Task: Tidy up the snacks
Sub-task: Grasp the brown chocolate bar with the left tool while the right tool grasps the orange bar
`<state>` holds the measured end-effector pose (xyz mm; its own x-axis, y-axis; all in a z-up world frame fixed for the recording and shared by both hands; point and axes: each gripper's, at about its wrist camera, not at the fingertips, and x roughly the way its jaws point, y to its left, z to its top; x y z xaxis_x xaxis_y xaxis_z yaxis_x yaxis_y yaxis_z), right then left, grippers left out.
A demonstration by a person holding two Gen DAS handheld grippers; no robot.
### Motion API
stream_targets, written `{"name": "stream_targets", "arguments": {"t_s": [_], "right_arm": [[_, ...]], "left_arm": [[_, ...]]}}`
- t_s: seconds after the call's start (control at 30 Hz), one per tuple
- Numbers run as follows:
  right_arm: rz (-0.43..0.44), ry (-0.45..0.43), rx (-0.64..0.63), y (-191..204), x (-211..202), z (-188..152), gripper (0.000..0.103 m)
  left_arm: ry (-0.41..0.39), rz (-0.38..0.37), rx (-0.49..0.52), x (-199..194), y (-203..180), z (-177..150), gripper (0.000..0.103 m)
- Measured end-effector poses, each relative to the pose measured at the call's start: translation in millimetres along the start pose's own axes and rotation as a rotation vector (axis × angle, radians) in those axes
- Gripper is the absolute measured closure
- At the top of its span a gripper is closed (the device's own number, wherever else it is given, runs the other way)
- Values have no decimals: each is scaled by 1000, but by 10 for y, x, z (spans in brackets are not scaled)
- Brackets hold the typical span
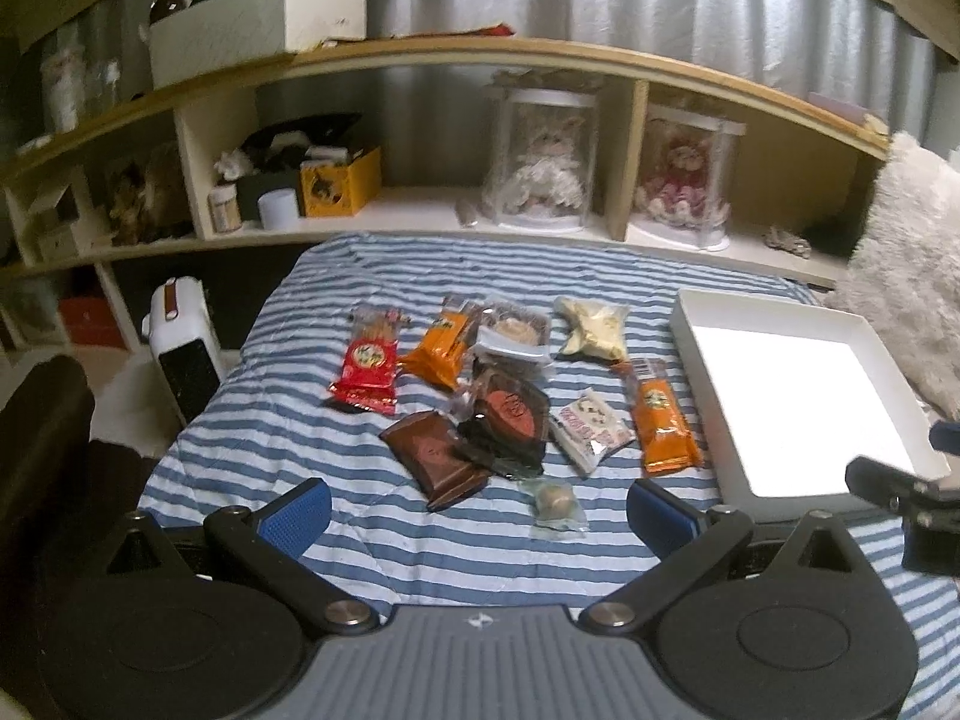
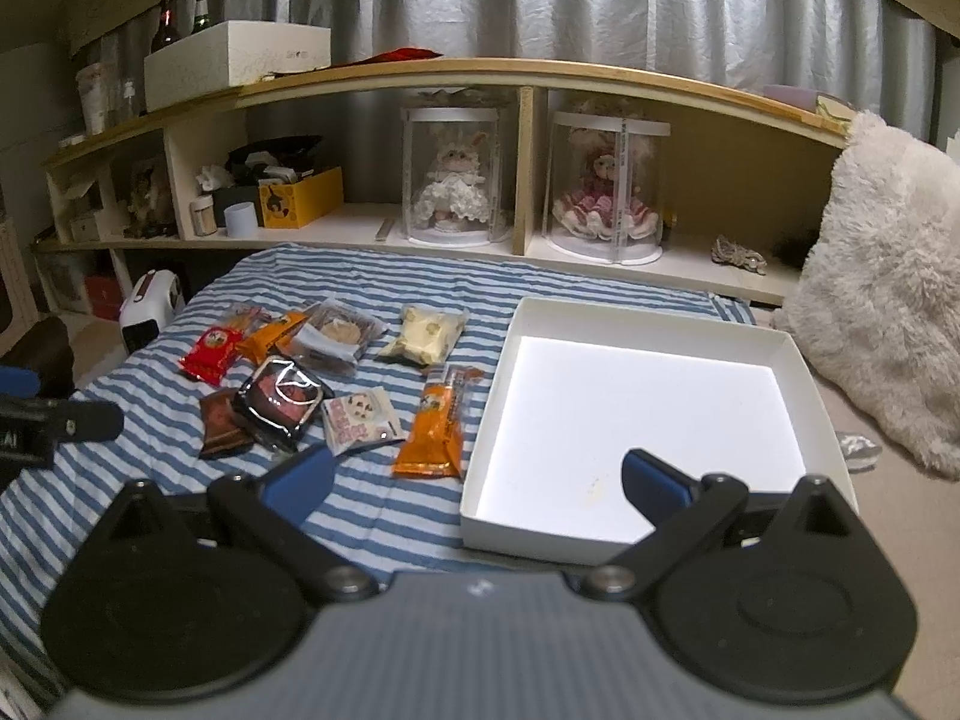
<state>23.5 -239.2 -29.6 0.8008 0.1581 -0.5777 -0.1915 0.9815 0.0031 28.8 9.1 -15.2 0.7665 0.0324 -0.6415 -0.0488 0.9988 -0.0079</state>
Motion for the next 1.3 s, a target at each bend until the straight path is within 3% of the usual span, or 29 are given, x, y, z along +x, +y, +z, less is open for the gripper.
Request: {"name": "stream_targets", "arguments": {"t_s": [0.53,0.93,1.03,1.3], "right_arm": [[33,42,-81,304,655,68,0],[64,-4,-114,424,1362,249,0],[23,-6,-116,456,1528,295,0],[5,19,-144,532,1930,372,0]], "left_arm": [[166,149,-190,814,304,354,0],[227,301,-286,1605,583,471,0],[249,332,-306,1779,668,464,0],[303,280,-335,2109,704,411,0]]}}
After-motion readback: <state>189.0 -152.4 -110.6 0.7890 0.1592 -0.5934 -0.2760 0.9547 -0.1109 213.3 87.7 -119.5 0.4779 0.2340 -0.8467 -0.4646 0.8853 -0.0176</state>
